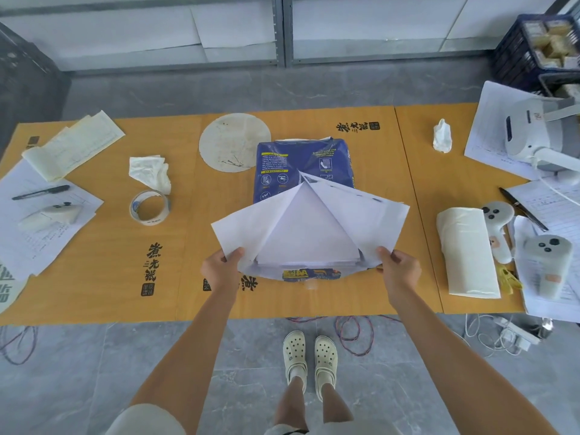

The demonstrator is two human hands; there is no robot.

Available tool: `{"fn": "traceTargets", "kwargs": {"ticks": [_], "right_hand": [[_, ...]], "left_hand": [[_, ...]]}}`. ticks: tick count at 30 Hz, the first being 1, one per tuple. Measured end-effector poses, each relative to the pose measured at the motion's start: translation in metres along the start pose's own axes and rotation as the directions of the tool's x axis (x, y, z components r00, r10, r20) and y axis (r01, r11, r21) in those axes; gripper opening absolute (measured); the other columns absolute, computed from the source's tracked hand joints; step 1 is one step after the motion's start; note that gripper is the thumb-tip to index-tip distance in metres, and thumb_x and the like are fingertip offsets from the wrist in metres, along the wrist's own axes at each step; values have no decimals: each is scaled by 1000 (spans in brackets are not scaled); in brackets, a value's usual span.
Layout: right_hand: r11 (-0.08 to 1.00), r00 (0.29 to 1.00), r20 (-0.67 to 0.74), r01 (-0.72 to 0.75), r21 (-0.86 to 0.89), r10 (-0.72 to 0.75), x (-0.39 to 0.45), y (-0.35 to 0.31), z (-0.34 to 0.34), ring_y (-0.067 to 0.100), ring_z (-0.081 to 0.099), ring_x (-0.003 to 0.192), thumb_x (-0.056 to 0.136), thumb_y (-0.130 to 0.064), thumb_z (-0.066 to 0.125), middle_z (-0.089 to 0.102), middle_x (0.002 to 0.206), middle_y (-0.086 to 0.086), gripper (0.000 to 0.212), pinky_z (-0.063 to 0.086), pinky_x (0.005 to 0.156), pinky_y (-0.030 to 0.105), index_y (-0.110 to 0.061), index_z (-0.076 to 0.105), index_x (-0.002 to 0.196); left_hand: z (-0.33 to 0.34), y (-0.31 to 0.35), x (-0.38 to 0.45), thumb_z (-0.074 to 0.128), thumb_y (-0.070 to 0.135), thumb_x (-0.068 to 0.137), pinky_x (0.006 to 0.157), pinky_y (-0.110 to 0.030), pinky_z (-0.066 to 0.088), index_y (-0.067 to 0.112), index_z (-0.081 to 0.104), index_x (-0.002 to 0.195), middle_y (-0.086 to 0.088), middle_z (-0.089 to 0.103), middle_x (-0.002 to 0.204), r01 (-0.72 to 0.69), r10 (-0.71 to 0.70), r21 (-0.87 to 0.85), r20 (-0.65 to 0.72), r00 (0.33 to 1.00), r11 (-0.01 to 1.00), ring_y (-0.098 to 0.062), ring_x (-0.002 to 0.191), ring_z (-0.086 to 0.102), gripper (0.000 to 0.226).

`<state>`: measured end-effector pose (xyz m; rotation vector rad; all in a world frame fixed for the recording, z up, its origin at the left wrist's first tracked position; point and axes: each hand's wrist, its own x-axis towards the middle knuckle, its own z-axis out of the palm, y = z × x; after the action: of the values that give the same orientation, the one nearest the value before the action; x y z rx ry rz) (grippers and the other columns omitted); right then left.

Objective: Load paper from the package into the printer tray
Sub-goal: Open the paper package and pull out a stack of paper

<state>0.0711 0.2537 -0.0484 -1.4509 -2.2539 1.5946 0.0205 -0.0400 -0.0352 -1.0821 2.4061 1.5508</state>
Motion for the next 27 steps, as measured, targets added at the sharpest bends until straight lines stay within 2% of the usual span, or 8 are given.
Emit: {"fn": "traceTargets", "kwargs": {"ticks": [4, 7, 10, 14, 17, 20, 24, 27], "right_hand": [[999, 998, -48, -51, -8, 50, -1, -4, 1, 25, 58, 58, 80, -26, 65, 60, 57, 12, 35, 36, 47, 25, -5, 58, 53], [988, 987, -87, -128, 83, 135, -8, -8, 3, 23, 58, 60, 79, -27, 68, 65, 67, 13, 25, 41, 50, 25, -4, 67, 67], [937, 961, -46, -254, 240, 272, -13, -7, 0, 19, 61, 63, 75, -27, 75, 66, 74, 6, 15, 46, 53, 23, -14, 67, 75], [865, 936, 98, -350, 360, 338, -18, 1, -7, 11, 59, 68, 73, -23, 77, 67, 88, 4, 28, 50, 72, 24, -7, 69, 95], [869, 929, 127, -370, 330, 347, -17, 3, -8, 14, 58, 73, 74, -25, 77, 65, 86, 4, 31, 49, 67, 24, -8, 68, 99], [894, 930, 67, -367, 259, 362, -12, 1, -8, 18, 60, 82, 73, -27, 77, 67, 84, 3, 32, 48, 69, 26, -9, 70, 98], [919, 936, 32, -351, 181, 351, -10, -5, -8, 19, 59, 75, 75, -24, 75, 61, 68, -1, 22, 42, 56, 21, -10, 70, 91], [927, 938, 33, -347, 139, 346, -7, -4, -8, 21, 59, 78, 74, -26, 76, 62, 68, 0, 26, 48, 66, 28, -9, 71, 92]], "left_hand": [[-3, -2, 2, 72, 21, 78, 43, -22, 34, 6, 64, 70, -5, 55, 61, 87, -88, -66, -24, 996, 994, -18, 53, 48, 19], [-1, -7, 2, 72, 24, 79, 54, -27, 51, 11, 68, 83, -3, 63, 72, 170, -174, -152, -13, 985, 974, -17, 60, 59, 14], [2, -12, -1, 70, 24, 81, 63, -28, 49, 12, 67, 87, 4, 62, 73, 247, -250, -236, 16, 968, 940, -16, 66, 55, 13], [1, -14, -5, 68, 21, 84, 71, -26, 49, 11, 65, 86, 5, 61, 74, 268, -260, -305, 66, 963, 914, -12, 69, 55, 11], [-2, -14, -1, 70, 22, 82, 68, -28, 52, 11, 65, 86, 6, 63, 76, 269, -262, -272, 64, 963, 924, -11, 68, 59, 13], [-3, -13, 3, 72, 23, 79, 62, -32, 52, 10, 67, 80, 3, 63, 71, 237, -238, -204, 20, 971, 950, -15, 63, 60, 14], [-2, -12, 4, 72, 21, 79, 66, -34, 56, 11, 66, 70, -2, 64, 67, 212, -218, -179, -9, 976, 961, -17, 58, 62, 15], [-2, -10, 5, 72, 20, 78, 66, -35, 56, 15, 63, 63, -2, 63, 67, 205, -209, -171, -7, 978, 964, -17, 57, 62, 19]]}}
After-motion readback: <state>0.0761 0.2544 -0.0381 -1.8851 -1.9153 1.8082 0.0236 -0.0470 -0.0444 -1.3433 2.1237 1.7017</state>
